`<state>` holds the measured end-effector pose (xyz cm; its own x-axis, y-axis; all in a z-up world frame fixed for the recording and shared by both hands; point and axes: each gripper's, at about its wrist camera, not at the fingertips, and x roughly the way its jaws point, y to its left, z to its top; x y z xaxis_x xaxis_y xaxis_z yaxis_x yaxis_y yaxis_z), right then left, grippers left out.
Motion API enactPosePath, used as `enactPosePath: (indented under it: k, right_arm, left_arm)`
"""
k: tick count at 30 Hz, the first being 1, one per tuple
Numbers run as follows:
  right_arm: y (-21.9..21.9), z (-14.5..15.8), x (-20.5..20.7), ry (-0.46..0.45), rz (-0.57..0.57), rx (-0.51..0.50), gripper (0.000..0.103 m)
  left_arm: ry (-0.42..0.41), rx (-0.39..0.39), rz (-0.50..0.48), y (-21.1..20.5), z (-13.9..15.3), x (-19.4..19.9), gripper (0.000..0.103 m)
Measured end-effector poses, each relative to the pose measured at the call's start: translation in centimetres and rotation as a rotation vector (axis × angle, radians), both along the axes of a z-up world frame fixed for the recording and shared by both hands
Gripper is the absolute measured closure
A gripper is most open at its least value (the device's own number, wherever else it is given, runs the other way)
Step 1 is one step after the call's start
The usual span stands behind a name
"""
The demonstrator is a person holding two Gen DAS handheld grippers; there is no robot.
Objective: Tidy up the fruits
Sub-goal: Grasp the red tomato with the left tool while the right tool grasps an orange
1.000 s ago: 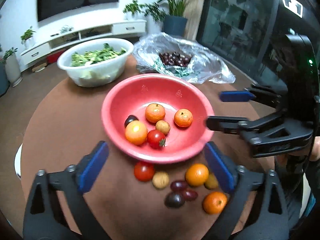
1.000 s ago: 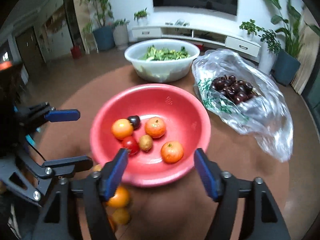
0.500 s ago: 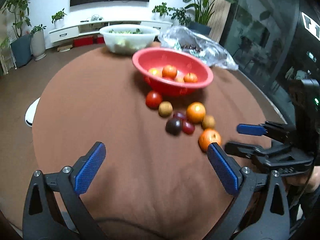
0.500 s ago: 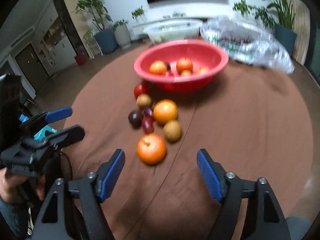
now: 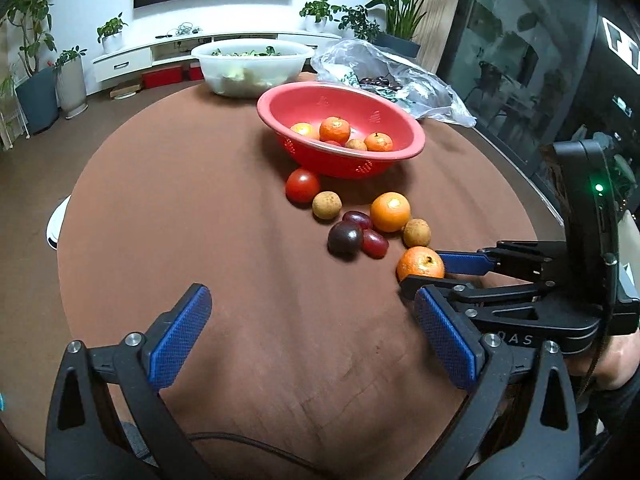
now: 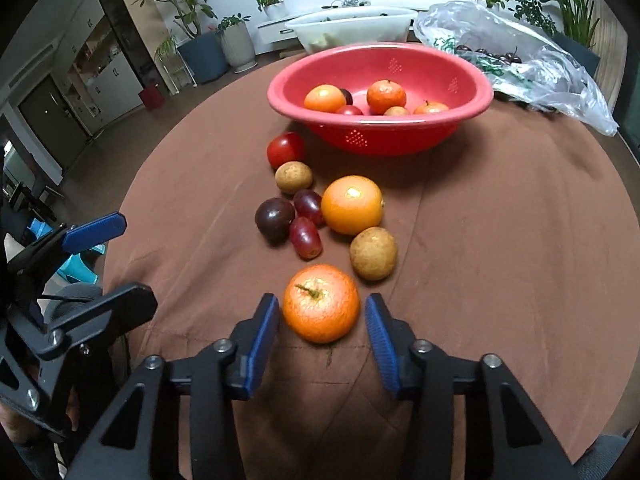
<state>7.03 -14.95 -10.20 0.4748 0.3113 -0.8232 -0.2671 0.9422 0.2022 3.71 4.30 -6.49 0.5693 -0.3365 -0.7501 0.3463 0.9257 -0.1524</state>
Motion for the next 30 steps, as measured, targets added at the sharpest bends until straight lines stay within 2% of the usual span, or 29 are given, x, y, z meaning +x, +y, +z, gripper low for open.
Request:
enactPosePath:
  k: [3, 9, 15, 19, 21, 22, 28, 30]
  right_arm:
    - [-0.2, -0.1, -0.1, -0.003, 0.009, 0.011, 0.061]
    - [-1.6, 0.5, -0.6, 0.004, 0.0, 0.059, 0.062]
    - [-4.8, 1.1, -0.8, -0.001, -0.062, 0.12, 0.062]
    - [-6.2, 1.0, -0.8, 0.003, -0.096, 0.148, 0.062]
    - [-6.3, 0.9, -1.1, 0.004, -0.097, 0.149, 0.062]
    - [-6.3, 0.8, -1.1, 0.005, -0.094, 0.151, 0.062]
    - [-6.3, 0.4, -0.6, 0.016, -0.092, 0.158, 0.062]
    - [-6.4, 0.3, -0.6, 0.019, -0.093, 0.162, 0.062]
  left_arm:
    - [0.014, 0.012, -0.004, -0.1, -0.3, 0.7, 0.0]
    - [0.028, 0.038, -0.054, -1.4, -0.8, 2.8, 0.0]
    - [0.024, 0.026, -0.056, -0.3, 0.2, 7.5, 0.0]
    - [0.069, 0.008, -0.047, -0.1, 0.3, 11.2, 0.002]
    - [0.109, 0.032, -0.051, -1.0, -0.3, 12.6, 0.015]
    - [0.13, 0.033, -0.055, -1.4, -0.8, 13.2, 0.018]
    - [0.168, 0.031, -0.064, -3.6, -1.9, 14.9, 0.023]
    - [0.183, 0.034, -0.059, -4.0, -2.3, 15.5, 0.034]
